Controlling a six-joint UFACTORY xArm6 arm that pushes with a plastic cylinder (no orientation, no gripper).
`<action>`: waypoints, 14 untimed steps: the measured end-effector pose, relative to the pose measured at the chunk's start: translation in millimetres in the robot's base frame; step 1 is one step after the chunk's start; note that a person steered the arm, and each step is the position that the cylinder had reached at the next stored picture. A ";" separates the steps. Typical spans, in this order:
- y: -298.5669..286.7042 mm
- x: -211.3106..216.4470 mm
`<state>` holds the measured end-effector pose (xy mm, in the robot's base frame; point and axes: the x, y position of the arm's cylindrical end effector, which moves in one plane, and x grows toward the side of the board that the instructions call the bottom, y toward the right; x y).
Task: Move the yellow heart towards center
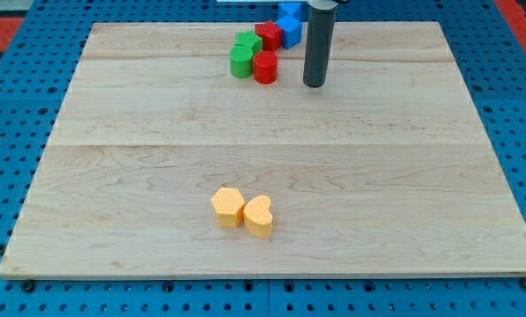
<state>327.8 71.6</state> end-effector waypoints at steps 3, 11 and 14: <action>0.2 5.9; 8.4 194.3; 58.3 181.2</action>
<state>509.0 129.9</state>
